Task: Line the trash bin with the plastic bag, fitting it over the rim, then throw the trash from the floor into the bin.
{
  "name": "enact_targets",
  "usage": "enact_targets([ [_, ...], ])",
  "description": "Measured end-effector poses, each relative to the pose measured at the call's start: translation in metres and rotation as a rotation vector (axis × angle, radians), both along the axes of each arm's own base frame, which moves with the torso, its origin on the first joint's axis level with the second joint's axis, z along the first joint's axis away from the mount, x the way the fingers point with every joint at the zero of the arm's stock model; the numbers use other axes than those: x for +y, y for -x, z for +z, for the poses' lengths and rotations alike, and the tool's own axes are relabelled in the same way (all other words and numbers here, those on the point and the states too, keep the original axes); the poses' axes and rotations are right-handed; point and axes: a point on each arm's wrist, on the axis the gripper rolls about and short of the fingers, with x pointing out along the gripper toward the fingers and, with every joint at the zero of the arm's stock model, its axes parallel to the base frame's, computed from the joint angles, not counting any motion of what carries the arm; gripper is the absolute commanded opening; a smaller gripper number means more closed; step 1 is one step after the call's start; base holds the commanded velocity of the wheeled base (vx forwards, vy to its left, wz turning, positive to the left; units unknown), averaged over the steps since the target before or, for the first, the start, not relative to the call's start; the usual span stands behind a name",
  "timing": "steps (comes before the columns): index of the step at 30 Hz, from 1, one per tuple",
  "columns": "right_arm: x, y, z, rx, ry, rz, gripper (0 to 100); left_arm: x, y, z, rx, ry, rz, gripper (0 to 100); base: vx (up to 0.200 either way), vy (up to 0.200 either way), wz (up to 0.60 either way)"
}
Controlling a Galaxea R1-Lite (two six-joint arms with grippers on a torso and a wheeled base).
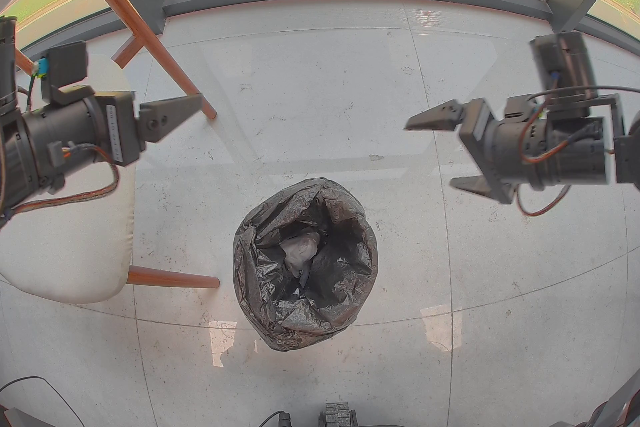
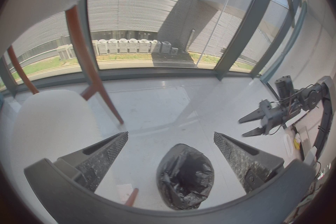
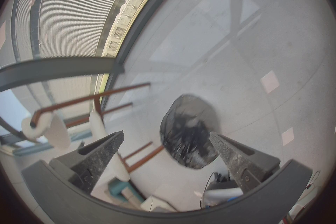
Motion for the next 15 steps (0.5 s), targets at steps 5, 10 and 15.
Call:
enact_targets([
  [5,-0.064,0.022,0.018,-0.058,0.005,-0.211,100,0.035,0.015,0.003,-0.03,0.043,0.152,100,0.0,0.0,0.0],
  [10,-0.121,0.059,0.024,-0.112,0.006,-0.403,100,0.059,0.044,-0.008,-0.047,0.069,0.262,100,0.0,0.0,0.0],
  [15,-0.158,0.111,0.015,-0.189,0.021,-0.552,100,0.074,0.077,-0.032,-0.065,0.083,0.332,100,0.0,0.0,0.0],
])
